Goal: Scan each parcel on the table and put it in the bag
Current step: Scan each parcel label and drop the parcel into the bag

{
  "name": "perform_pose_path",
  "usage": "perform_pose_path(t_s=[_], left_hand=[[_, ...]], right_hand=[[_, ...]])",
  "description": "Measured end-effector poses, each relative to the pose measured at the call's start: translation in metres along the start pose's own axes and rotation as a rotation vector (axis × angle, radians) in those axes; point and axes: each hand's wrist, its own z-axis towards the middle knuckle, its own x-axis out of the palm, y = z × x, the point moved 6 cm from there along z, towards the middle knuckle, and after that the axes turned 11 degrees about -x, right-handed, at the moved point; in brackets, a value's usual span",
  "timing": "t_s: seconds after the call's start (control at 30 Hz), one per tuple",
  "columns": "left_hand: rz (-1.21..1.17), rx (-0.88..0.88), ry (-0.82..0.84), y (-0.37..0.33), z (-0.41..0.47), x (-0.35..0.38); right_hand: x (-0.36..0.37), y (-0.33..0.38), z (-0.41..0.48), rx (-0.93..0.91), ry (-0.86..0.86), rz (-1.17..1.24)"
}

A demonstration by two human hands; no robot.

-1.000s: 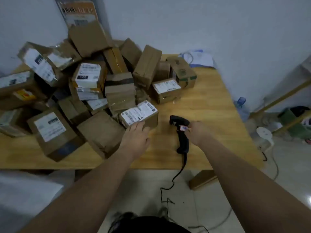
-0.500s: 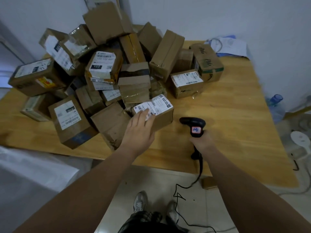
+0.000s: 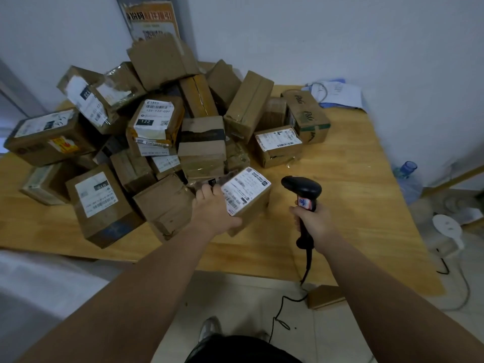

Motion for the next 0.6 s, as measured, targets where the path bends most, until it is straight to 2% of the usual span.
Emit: perform_pose_path(t_s=[0.13,0.27,0.4,0.5,0.6], left_hand=[[-0.251,0.114,0.049,-0.012,-0.014,0.004],[-0.429,0.251,-0.065,-0.009,-0.021,-0.019],[-0.318,0.427,-0.197,-0.008,-0.025,-0.049],[-0.203,0.509,-0.227,-0.012,-0.029,-0.069],[-0.166,0.554,-0.247,-0.017,-0.03,-0.079]], right_hand=[[0.0,0.013,-0.005,-0.054,-0.024,0.057],[-0.006,0.036,-0.004,-0.066,-0.039,0.172],[0.002,0.066,-0.005,0.002,0.04,0.333],[0.005,0.085,-0.004,0.044,0.059,0.328],[0.015,0.099,-0.006,0.097,0.169,0.367]])
